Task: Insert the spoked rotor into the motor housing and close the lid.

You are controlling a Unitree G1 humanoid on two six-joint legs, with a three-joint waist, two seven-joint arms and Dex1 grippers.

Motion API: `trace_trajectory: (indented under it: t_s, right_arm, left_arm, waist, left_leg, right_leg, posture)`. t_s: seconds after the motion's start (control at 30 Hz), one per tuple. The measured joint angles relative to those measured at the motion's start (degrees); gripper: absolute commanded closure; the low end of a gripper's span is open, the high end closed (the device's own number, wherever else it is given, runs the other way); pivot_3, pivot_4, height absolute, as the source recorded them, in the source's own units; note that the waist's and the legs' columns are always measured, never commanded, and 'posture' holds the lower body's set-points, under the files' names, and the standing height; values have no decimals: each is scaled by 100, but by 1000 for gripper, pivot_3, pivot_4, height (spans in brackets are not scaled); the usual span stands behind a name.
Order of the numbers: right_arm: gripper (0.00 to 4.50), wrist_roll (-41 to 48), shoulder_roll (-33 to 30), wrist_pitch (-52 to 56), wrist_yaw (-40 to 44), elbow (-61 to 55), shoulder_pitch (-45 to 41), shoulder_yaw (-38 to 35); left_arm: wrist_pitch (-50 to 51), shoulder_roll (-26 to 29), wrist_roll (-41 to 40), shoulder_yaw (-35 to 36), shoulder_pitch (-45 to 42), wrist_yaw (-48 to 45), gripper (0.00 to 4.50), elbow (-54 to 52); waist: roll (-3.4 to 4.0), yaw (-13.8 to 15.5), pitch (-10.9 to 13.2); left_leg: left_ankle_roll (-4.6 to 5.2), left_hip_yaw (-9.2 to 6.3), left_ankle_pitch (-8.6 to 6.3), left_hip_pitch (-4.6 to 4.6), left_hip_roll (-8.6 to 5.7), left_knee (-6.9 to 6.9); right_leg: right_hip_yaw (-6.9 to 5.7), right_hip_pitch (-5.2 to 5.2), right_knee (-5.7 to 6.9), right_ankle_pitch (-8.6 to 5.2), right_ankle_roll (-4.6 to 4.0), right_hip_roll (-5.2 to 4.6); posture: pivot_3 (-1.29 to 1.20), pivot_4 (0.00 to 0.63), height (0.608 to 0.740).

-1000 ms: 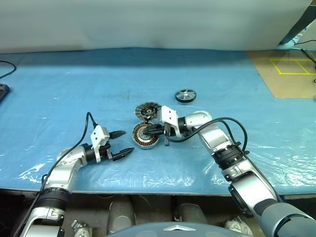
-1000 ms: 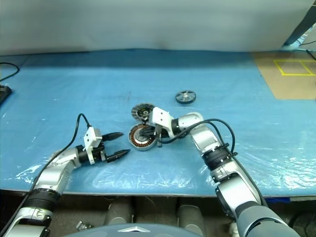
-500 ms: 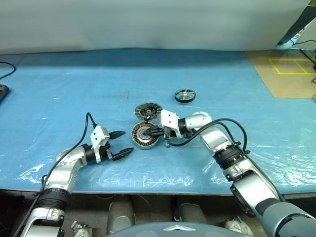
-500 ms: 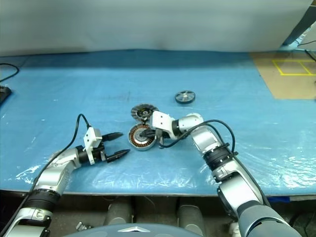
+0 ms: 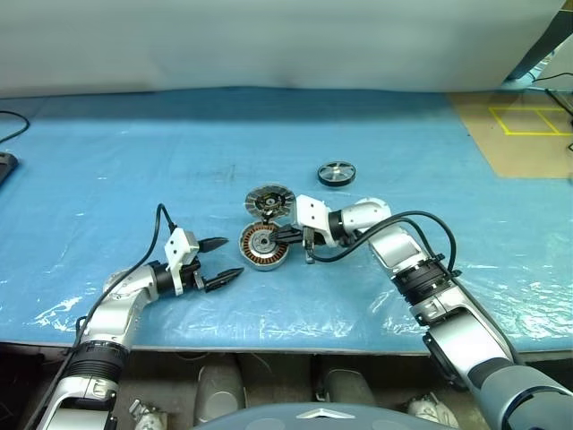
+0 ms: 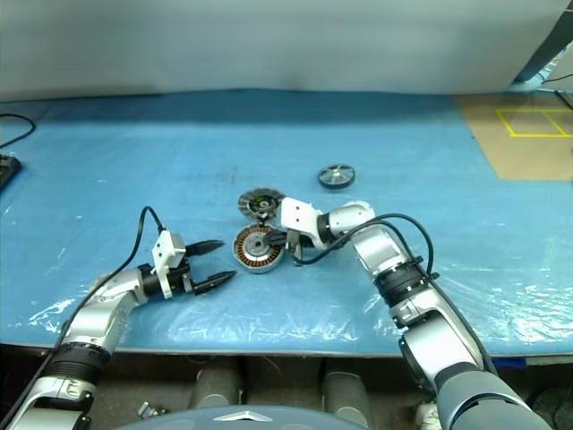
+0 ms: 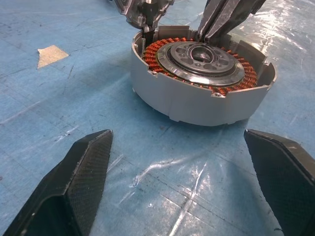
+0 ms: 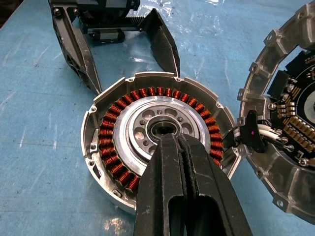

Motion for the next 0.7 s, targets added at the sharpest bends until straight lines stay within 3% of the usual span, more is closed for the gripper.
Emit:
trace_trajectory:
  t_s: [0.7]
  right_arm:
    - [4481, -93, 57, -305, -213, 356, -21, 2]
  left_arm:
    - [-224, -188, 196, -73, -317, 16, 0, 357]
  waist:
    - [0, 5, 0]
  left_leg:
    - [0, 0, 0, 0, -1, 4]
  right_leg:
    - [0, 1, 4, 0, 0, -1]
  posture:
    - [0, 150, 740]
